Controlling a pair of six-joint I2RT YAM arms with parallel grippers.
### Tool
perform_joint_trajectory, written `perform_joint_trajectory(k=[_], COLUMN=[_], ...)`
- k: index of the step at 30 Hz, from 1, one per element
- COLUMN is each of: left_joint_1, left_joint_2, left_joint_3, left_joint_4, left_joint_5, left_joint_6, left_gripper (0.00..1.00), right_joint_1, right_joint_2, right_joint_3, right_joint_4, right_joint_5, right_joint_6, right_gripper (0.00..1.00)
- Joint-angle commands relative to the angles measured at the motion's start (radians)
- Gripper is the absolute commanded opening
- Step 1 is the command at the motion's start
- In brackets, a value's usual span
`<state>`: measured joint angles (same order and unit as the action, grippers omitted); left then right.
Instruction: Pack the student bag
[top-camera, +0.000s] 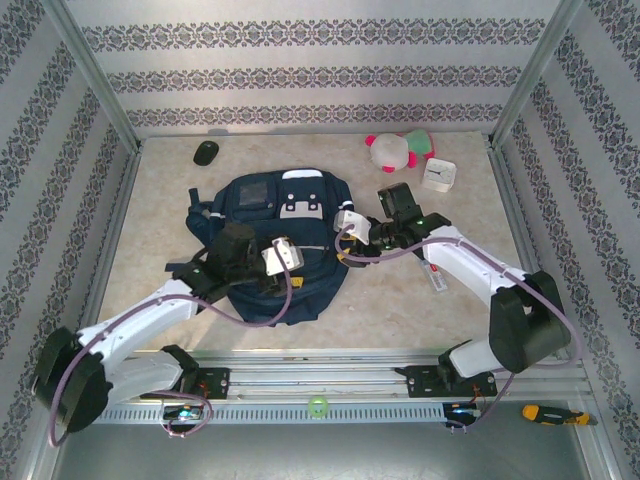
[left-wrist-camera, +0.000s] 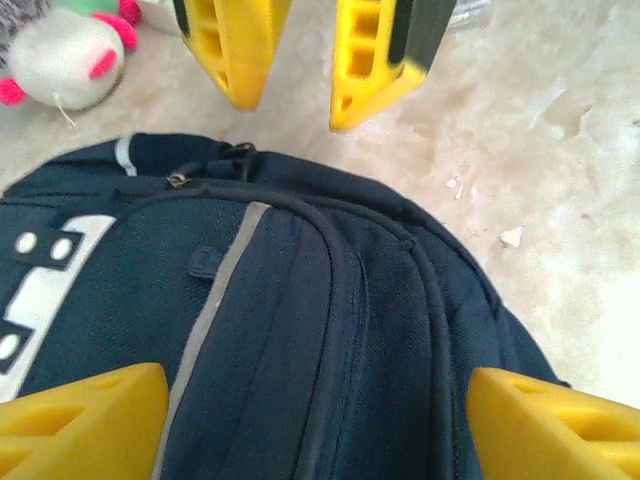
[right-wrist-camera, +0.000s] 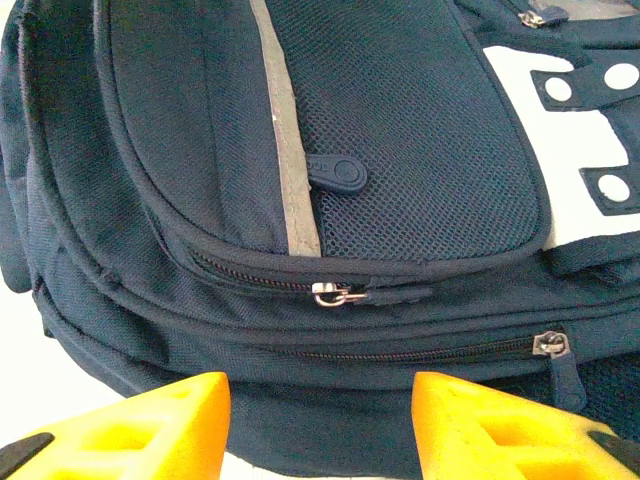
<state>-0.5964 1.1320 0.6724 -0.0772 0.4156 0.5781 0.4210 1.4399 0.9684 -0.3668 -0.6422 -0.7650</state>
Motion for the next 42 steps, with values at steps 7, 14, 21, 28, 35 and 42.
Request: perform_joint_trajectory(k=[7, 14, 21, 28, 35, 42], left_joint_1=[-0.034, -0.033, 0.009, 0.198, 0.212, 0.220], left_joint_2=[0.175, 0.194, 0.109, 0.049, 0.053, 0.013], left_joint_3=[0.071, 0.075, -0.048, -0.271, -0.303, -0.310], left_joint_4=[0.208, 0.185, 0.389, 0.868, 0.984, 0.936], left_joint_5=[-0.108, -0.123, -0.048, 0.281, 0.358, 0.391], left_joint_6=[-0.005, 0.057, -0.046, -0.398, -0.437, -0.393], left_gripper=[0.77, 0.73, 0.05, 0.00, 0.00, 0.00], right_joint_1=[-0.016, -0.019, -0.034, -0.049, -0.013, 0.005], right_joint_2=[-0.064, -0.062, -0.071, 0.002, 0.109, 0.221], right_joint_3=[-0.058, -0.064, -0.100, -0.069, 0.022, 0.119], right_joint_4=[0.049, 0.074, 0.222, 0.314, 0.313, 0.282], right_joint_5=[-0.018, -0.051, -0.046, -0.166, -0.261, -0.371], right_joint_6=[0.013, 0.018, 0.093, 0.136, 0.112, 0.095], right_gripper=[0.51, 0.51, 0.51, 0.56, 0.58, 0.59])
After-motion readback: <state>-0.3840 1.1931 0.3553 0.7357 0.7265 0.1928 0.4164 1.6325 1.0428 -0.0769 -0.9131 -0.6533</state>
